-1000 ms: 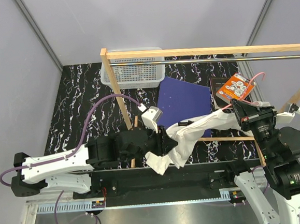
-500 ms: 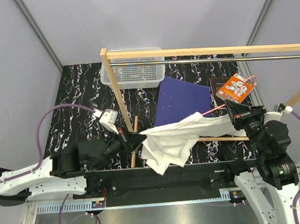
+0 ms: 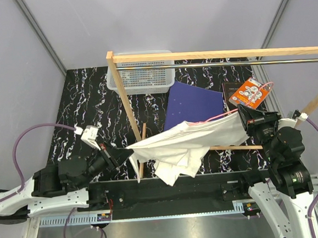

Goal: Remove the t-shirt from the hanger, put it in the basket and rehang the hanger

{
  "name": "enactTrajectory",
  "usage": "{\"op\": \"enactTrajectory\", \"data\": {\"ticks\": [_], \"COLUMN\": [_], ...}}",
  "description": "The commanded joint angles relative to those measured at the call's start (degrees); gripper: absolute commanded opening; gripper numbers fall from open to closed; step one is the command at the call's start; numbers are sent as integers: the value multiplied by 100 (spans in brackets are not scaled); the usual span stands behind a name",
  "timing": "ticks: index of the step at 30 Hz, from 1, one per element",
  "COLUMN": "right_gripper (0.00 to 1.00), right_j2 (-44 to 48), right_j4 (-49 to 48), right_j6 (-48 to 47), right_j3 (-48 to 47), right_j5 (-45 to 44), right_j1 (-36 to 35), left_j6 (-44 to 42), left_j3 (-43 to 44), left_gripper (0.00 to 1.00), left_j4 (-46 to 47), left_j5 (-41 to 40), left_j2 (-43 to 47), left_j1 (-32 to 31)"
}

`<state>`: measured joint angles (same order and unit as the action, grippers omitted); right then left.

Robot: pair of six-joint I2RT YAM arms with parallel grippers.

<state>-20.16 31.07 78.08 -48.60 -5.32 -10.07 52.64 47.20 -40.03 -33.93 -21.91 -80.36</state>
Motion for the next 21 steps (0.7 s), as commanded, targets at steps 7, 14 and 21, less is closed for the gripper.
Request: {"op": "enactTrajectory", "data": {"ticks": [7,14,21], "right_gripper": [0,0,0], "right_j2": [-303,-1077,-1209], "right_j4": [-812,-1910,-2166], "right_j6": [-294,-180,-224], "right_j3": [122,281,43], "right_j5": [503,2534,3440], "right_j1": [5,13,13], "left_j6": [115,-209,-588], "left_j3": [61,395,650], "left_gripper": [0,0,0], "left_j4": [-673,-454,214], "left_j5": [-351,-351,-255], "left_j2": [328,-690,-1816], "left_j1": [-15,-24,-15]}}
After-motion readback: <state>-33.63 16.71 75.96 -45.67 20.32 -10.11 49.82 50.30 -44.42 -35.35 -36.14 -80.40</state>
